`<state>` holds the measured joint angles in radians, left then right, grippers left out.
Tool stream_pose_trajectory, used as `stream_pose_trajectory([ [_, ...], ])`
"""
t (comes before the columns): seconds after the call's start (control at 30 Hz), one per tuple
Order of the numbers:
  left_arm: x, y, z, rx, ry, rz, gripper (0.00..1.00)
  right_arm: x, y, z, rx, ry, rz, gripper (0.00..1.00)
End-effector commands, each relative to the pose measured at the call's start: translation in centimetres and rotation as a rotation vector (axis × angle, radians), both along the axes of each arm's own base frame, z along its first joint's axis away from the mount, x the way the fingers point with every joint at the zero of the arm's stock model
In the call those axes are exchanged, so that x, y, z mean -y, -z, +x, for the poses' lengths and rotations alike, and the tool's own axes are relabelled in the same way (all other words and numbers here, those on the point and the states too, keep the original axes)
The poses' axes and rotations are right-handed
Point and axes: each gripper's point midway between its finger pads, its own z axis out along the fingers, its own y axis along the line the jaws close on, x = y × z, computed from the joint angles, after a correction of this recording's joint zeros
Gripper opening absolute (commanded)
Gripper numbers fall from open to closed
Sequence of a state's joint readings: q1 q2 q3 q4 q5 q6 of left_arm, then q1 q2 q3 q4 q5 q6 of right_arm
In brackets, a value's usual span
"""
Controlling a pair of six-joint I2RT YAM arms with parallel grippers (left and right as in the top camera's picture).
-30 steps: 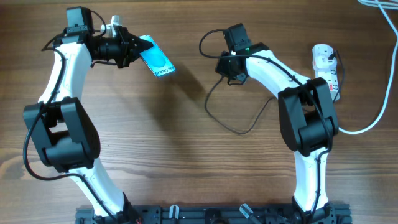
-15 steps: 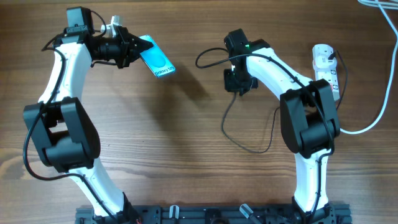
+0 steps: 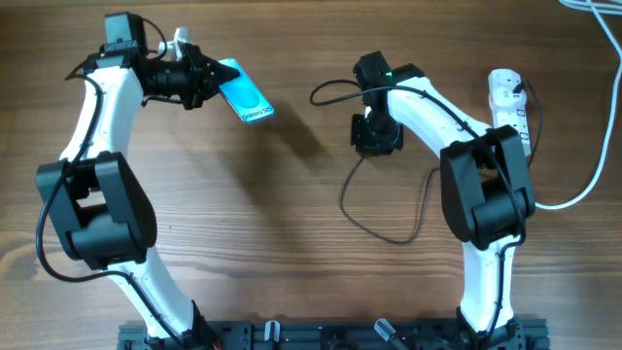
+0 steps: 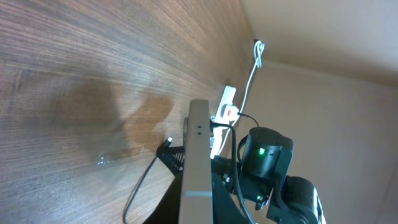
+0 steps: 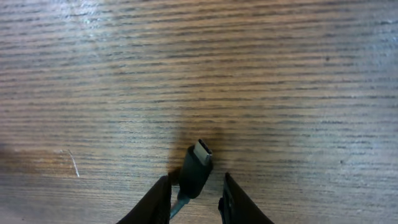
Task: Plug charger to phone and switch on socket
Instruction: 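Lower the right gripper and grasp the black USB-C cable end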
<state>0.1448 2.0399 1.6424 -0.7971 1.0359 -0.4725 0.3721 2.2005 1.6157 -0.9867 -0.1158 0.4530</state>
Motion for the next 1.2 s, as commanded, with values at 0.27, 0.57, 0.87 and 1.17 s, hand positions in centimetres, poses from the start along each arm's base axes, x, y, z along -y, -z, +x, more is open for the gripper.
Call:
stream_pose_trajectory([
  [0.27, 0.4, -0.8, -0.8, 0.037, 0.046, -0.001, 0.04, -0.4, 3.3, -2.5, -0.09, 0.073, 0.037, 0.29],
  [0.57, 0.4, -0.8, -0.8, 0.037, 0.047, 0.0, 0.04, -1.0, 4.0, -2.8, -0.08, 0.082, 0.044, 0.36],
  [0.87, 0.4, -0.8, -0.8, 0.036, 0.047, 0.0, 0.04, -0.8, 4.1, -3.1, -0.085, 0.128, 0.005, 0.3],
  [1.17, 0.4, -0.8, -0.8, 0.034, 0.047, -0.001, 0.04, -1.3, 4.2, -1.9, -0.034, 0.09, 0.033, 0.04],
])
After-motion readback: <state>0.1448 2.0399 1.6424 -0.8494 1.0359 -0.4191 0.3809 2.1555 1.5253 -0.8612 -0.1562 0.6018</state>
